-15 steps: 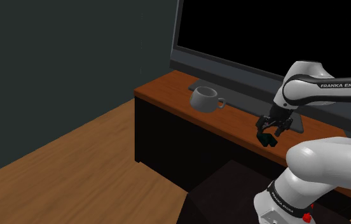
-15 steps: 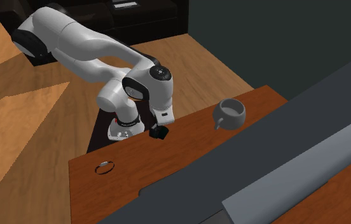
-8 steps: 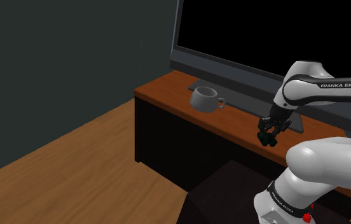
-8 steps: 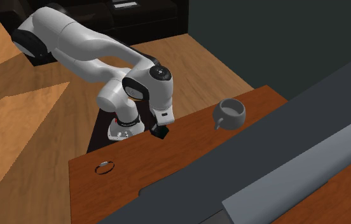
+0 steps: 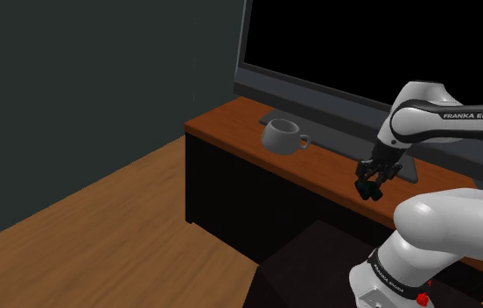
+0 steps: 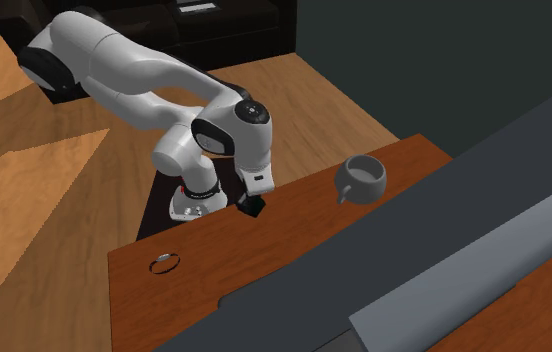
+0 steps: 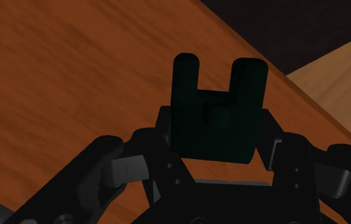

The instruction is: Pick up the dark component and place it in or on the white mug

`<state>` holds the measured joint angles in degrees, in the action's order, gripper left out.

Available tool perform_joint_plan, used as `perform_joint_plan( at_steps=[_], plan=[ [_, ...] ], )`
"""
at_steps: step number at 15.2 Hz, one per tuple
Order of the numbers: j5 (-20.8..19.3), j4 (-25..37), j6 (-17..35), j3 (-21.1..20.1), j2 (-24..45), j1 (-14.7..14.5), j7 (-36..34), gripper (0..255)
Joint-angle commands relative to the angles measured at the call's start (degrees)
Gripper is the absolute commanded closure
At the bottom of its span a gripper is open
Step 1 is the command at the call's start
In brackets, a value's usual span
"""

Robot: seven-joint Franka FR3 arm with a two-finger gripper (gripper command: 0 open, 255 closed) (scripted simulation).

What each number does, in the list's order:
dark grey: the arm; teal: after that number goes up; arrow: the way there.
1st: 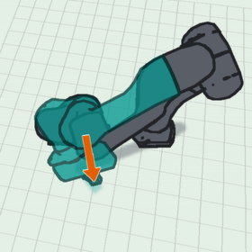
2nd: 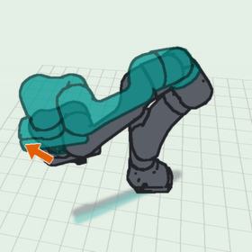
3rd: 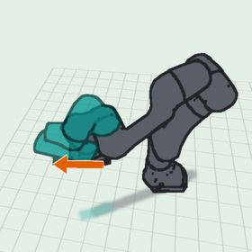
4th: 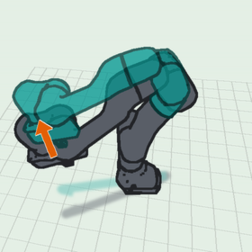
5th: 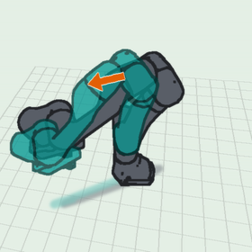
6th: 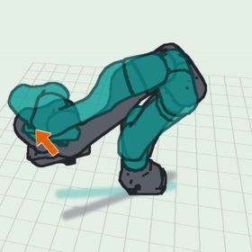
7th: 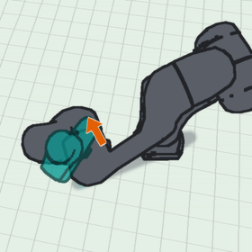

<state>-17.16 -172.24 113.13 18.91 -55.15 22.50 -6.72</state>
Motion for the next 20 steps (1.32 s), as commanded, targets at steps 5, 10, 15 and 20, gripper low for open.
perform_joint_plan(
  at_steps=[5, 10, 15, 20],
  plan=[
    [1.51, 3.53, -5.70, -1.32, -2.24, -0.64, 0.16, 255],
    [2.72, 6.87, -10.16, -2.43, -3.42, -1.20, 0.22, 255],
    [3.80, 10.44, -14.25, -3.44, -3.98, -1.71, 0.30, 255],
    [4.75, 14.21, -18.05, -4.35, -4.04, -2.18, 0.37, 255]
  ],
)
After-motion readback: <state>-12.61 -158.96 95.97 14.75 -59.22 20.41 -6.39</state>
